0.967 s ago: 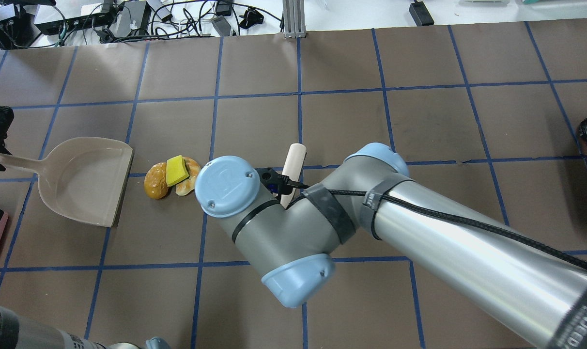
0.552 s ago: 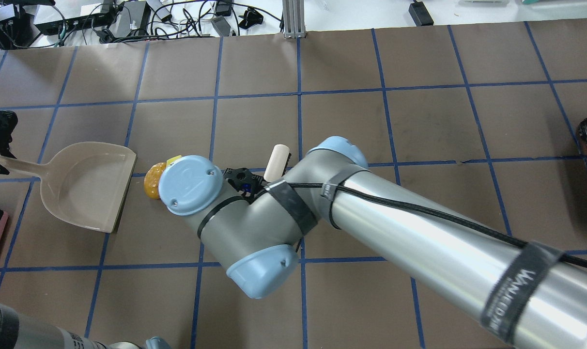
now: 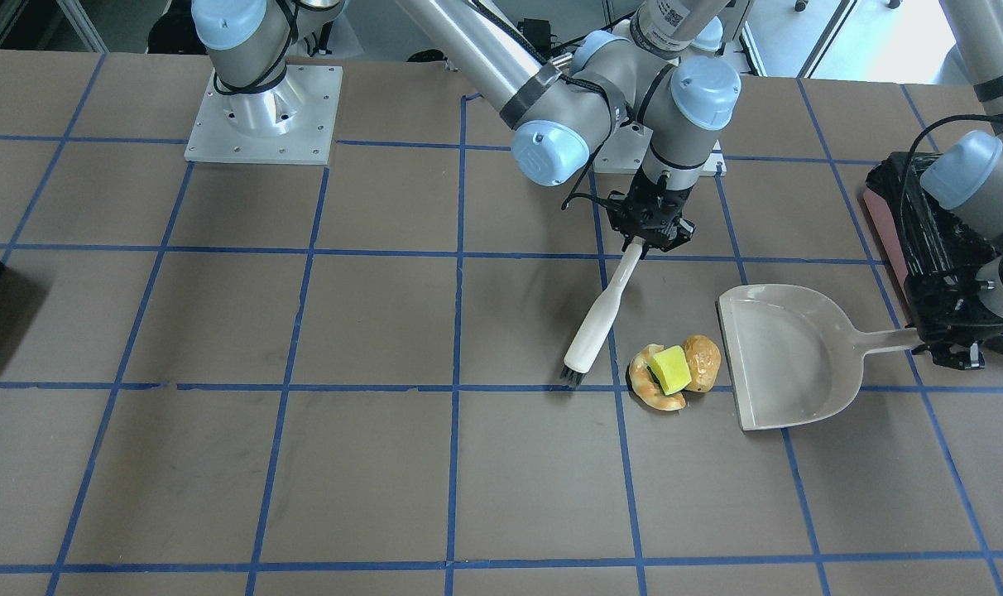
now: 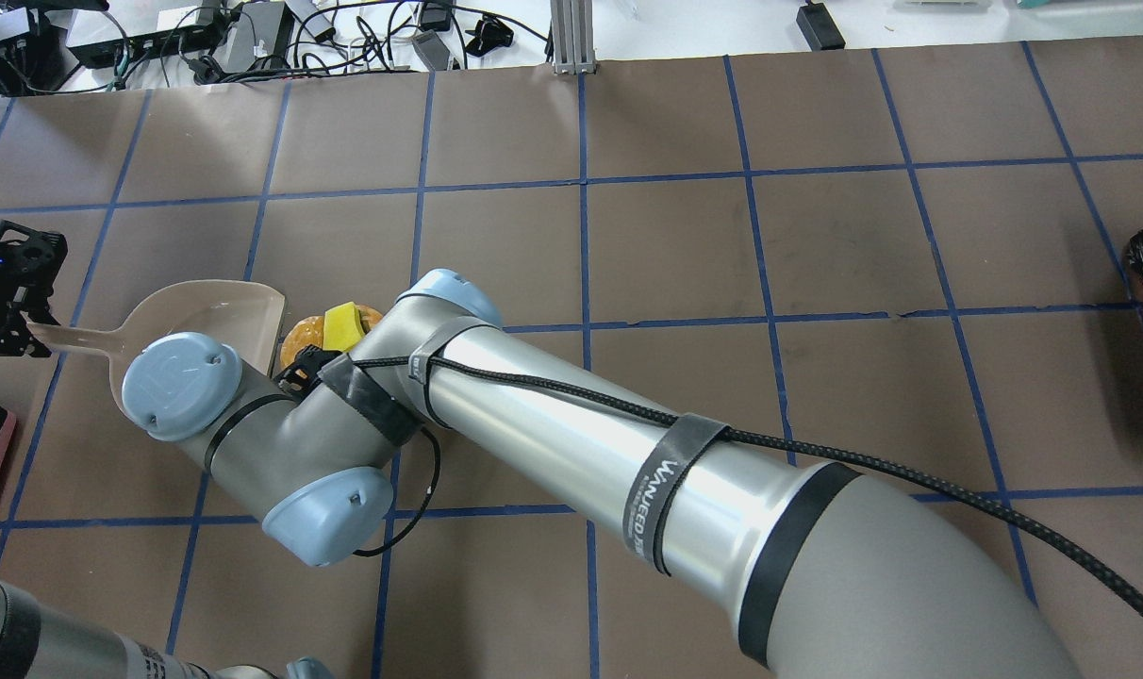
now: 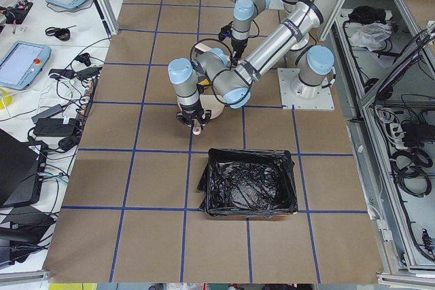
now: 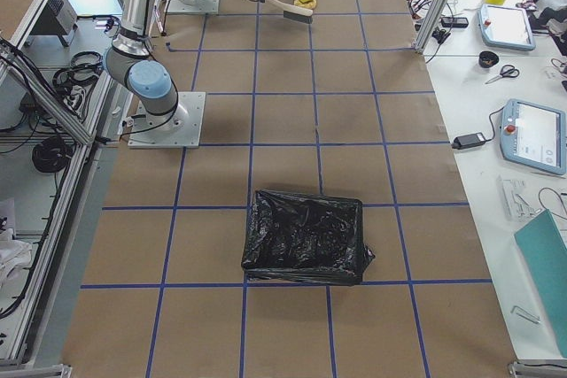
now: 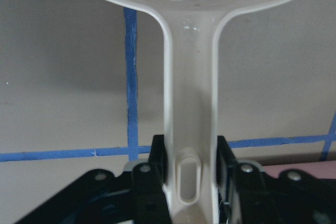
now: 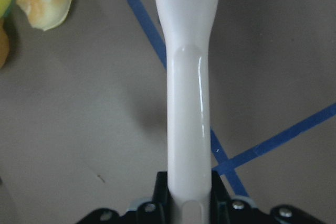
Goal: Sweep and dump trash in nearest bin
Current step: 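Move the brush with the right gripper behind the trash pile, then sweep the trash with the brush into the dustpan held by left gripper, then draw the brush back from the dustpan with the right gripper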
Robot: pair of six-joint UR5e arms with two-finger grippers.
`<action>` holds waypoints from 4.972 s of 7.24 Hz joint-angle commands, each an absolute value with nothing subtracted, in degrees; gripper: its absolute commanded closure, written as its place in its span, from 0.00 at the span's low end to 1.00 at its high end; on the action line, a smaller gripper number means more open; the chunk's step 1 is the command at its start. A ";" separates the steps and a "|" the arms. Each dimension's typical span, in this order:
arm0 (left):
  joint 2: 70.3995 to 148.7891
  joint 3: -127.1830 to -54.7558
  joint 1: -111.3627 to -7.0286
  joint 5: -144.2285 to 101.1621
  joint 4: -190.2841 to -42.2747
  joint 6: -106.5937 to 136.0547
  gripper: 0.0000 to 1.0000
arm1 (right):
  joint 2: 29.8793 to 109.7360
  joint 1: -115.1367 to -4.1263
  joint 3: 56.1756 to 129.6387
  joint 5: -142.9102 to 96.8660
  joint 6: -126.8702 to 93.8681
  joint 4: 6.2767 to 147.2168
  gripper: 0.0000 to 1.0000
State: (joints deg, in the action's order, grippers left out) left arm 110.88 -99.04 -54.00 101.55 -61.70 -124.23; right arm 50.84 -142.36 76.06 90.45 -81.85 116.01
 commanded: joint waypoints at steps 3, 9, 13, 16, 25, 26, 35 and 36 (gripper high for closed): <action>110.92 -99.05 -55.37 101.69 -61.70 -121.29 1.00 | 44.92 -143.00 67.96 89.91 -83.14 115.93 1.00; 111.09 -99.05 -55.37 101.60 -61.87 -120.41 1.00 | 45.70 -145.02 68.38 85.46 -88.68 112.50 1.00; 111.18 -99.05 -55.37 101.69 -61.87 -120.41 1.00 | 45.00 -144.49 67.77 85.70 -76.76 112.94 1.00; 111.27 -99.05 -55.37 101.69 -61.87 -120.41 1.00 | 44.39 -143.18 66.45 83.34 -68.16 115.66 1.00; 111.27 -99.05 -55.37 101.51 -61.87 -120.76 1.00 | 42.44 -143.17 65.04 82.43 -28.82 118.83 1.00; 111.27 -99.05 -55.37 101.51 -61.87 -121.11 1.00 | 43.93 -143.00 65.65 82.53 -33.09 117.96 1.00; 108.81 -91.52 -49.33 87.99 -74.51 -120.15 1.00 | 75.39 -129.38 109.29 87.71 -42.56 122.77 1.00; 108.20 -89.75 -47.57 88.15 -76.53 -119.97 1.00 | 77.85 -128.16 115.08 88.24 -42.10 126.87 1.00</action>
State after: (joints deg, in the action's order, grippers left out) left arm 108.80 -92.23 -49.96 89.03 -73.56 -120.12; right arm 74.62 -129.54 108.15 87.45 -43.43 123.04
